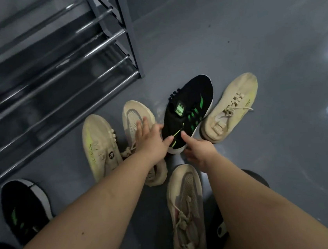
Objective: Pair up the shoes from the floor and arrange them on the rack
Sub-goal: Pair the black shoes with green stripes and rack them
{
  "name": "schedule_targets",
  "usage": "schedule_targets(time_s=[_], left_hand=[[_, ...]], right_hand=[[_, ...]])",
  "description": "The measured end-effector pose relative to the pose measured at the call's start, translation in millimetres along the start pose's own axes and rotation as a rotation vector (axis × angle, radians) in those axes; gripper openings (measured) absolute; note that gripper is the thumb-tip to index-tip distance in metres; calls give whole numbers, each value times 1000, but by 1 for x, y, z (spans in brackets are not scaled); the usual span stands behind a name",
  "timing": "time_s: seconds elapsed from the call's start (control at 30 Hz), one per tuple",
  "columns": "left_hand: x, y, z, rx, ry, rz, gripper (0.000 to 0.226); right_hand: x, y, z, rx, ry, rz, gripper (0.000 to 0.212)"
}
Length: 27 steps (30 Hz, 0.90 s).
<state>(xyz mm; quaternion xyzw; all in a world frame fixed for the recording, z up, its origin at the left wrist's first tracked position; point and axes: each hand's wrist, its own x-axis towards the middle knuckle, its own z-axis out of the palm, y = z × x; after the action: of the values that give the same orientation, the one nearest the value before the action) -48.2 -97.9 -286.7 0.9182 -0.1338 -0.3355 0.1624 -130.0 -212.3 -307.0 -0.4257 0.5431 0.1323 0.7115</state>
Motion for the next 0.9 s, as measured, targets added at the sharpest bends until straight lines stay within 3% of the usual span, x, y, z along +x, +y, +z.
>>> schedule_targets(time_s=[0.17,0.23,0.4,0.47,0.57,0.67,0.9], left_hand=[[-18,8,-22,-456,15,31,41],[-32,0,-28,-494,47,44,43],[-81,-62,-40,-641,88,-42,77],[-104,-96,-43,-708,87,-140,80],[-141,-142,-49,-969,85,-262,58],[-177,-187,-55,-1035,-10,-335,36],[-207,-252,-40,-1084,-44,-488,32]], right_hand=[[-19,1,12,219,-117,1,30],[-30,4,18,213,-151,-11,25],[-58,22,51,-55,-217,-84,25],[-70,30,70,-193,-224,-115,27],[-86,48,105,-346,-353,-79,24],[-100,73,144,-590,-410,-87,7],[-104,133,195,-838,-301,-143,17]])
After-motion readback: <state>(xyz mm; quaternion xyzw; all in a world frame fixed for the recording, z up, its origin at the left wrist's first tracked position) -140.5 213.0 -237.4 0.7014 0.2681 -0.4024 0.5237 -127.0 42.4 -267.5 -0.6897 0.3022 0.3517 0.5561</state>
